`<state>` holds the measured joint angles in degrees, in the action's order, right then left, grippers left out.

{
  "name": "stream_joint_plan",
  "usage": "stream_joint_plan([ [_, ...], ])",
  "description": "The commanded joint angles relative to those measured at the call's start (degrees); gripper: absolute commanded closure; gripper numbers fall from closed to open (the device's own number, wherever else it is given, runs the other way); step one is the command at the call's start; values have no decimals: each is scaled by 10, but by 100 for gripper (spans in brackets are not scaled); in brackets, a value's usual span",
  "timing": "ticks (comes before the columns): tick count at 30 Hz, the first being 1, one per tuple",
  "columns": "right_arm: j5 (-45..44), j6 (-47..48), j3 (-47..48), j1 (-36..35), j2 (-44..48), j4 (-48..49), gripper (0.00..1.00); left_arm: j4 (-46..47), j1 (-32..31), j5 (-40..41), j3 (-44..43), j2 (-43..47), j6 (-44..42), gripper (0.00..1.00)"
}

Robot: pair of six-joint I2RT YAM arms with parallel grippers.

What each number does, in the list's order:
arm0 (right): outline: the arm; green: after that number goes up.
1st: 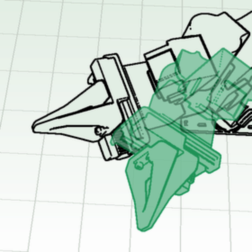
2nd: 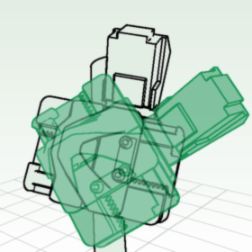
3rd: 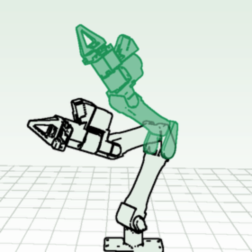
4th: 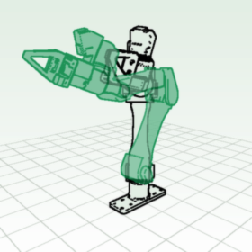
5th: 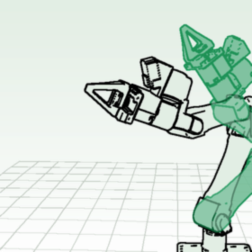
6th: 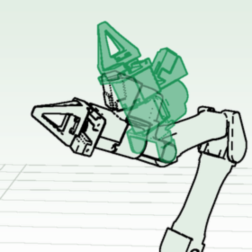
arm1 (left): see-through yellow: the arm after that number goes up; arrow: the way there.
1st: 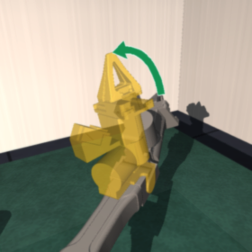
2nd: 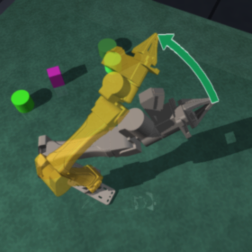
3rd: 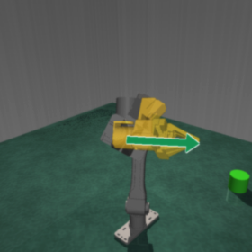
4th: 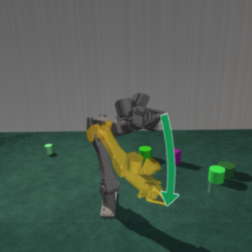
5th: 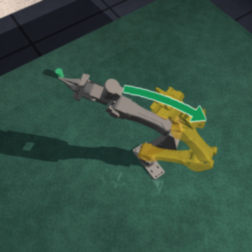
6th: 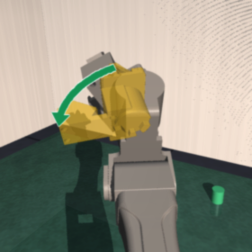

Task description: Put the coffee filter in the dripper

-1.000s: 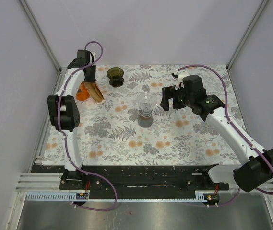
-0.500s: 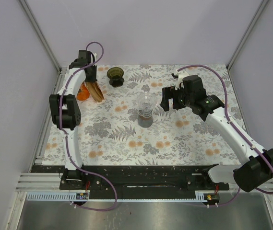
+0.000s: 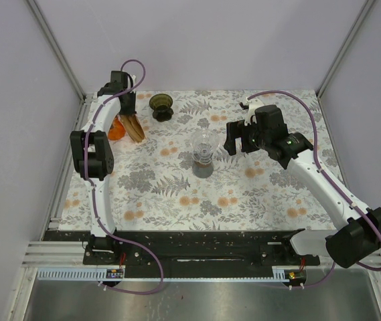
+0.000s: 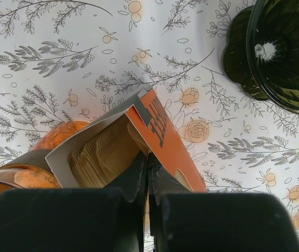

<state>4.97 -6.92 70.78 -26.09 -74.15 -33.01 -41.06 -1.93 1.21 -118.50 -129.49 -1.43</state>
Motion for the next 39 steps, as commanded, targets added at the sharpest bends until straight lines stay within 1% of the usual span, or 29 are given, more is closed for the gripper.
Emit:
stream_joint_plan([
  [1,-10,4,1,2,7,2,1,7,4,-28,-14,29,31,100],
  [9,-8,4,7,2,8,-1,1,10,4,-40,15,85,41,100],
  [22,-10,4,15,2,19,-11,1,10,10,-55,85,165,21,100],
  [28,-17,4,23,2,24,-20,1,3,11,-64,100,208,18,100],
  [29,-18,4,23,2,25,-21,0,3,11,-67,104,212,4,100],
  [34,-15,-3,28,2,31,-21,1,-12,11,-66,107,226,-10,100],
  [39,-22,-19,35,2,50,-18,3,-17,11,-97,120,267,-12,100],
])
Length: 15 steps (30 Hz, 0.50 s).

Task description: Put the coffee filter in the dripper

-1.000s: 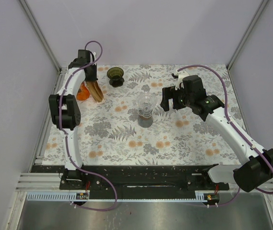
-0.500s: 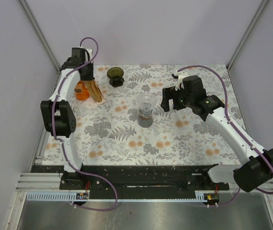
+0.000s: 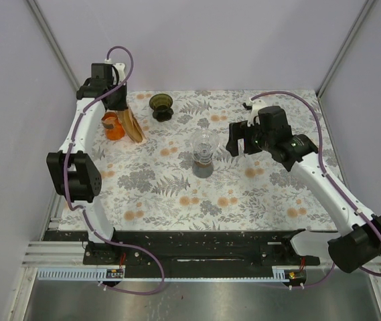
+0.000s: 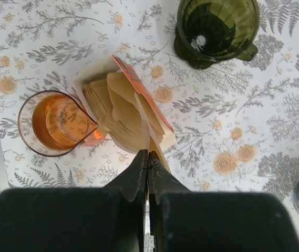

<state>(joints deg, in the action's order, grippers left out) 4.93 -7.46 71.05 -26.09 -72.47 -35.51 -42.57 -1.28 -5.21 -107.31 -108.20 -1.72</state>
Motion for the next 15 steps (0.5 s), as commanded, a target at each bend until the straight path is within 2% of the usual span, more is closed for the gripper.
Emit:
stream_joint_plan([
  [1,-31,-16,33,2,39,10,4,-3,4,-43,10,65,-8,100],
  [6,-61,-47,59,-5,65,39,11,-7,3,-92,31,125,14,100],
  [9,-101,-62,70,-30,72,96,11,-19,2,-136,40,156,35,100],
  [12,-148,-51,86,-84,53,149,11,-22,3,-176,53,191,61,100],
  [15,-235,-1,130,-177,-1,177,11,-30,4,-239,59,214,101,100],
])
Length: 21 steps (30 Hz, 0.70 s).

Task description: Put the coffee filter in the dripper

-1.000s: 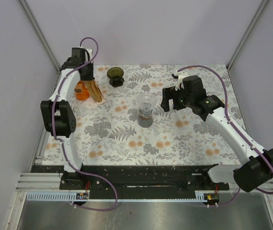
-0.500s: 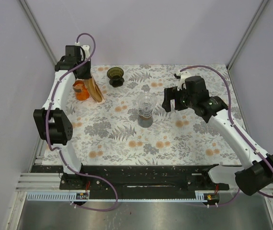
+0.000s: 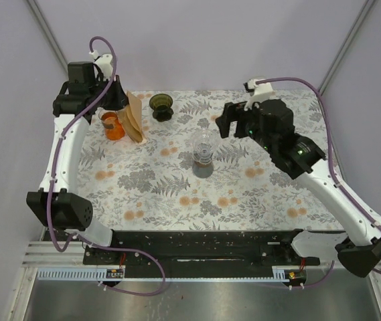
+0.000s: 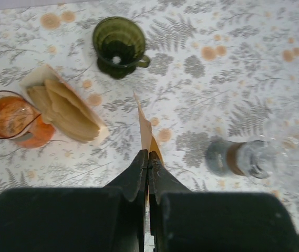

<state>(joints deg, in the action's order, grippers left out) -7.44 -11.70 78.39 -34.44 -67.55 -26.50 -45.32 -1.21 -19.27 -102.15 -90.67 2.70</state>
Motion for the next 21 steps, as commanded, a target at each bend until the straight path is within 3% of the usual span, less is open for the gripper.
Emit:
stream_joint_plan([
  [1,-138,63,77,-124,-75,94,11,-2,2,-110,12,47,70,100],
  [6,-183,149,196,-221,-194,100,12,-2,2,-156,33,80,120,100],
  [11,-147,164,271,-251,-273,110,18,1,2,-164,49,107,138,100],
  [21,-165,169,296,-299,-340,151,27,17,2,-192,88,140,153,100],
])
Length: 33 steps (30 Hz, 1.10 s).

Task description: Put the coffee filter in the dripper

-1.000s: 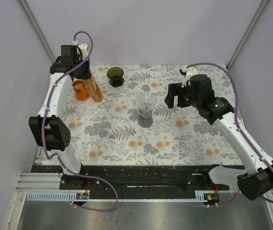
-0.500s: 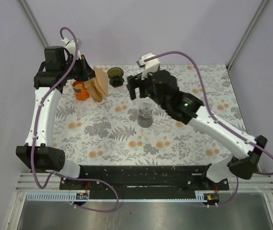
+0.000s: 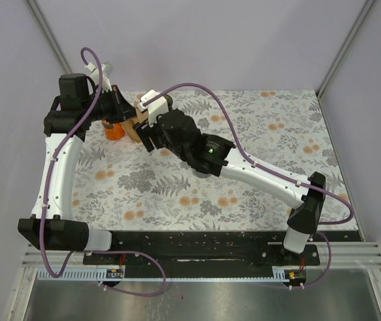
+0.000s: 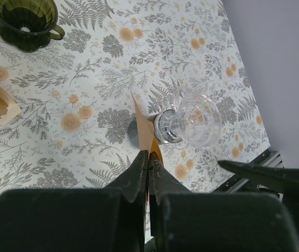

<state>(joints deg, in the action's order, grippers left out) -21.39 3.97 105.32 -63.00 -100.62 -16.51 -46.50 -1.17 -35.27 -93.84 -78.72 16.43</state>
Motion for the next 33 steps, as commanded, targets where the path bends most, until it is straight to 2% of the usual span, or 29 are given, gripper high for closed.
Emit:
stream_joint_plan([
  [1,-32,15,34,-13,-17,49,27,29,1,-37,6,22,17,100],
  [6,-70,31,42,-18,-43,60,28,30,1,-38,2,20,12,100],
  [15,-145,81,59,-17,-75,70,37,27,1,-52,1,21,0,100],
  [18,-191,106,61,-17,-85,75,39,26,1,-60,2,22,0,100],
  [24,-226,137,46,-15,-81,100,47,26,1,-60,8,20,-11,100],
  [29,-205,134,48,-3,-90,90,64,25,-3,-60,23,26,-27,100],
  [33,-172,100,51,12,-85,58,89,1,-14,-50,23,25,-60,100],
])
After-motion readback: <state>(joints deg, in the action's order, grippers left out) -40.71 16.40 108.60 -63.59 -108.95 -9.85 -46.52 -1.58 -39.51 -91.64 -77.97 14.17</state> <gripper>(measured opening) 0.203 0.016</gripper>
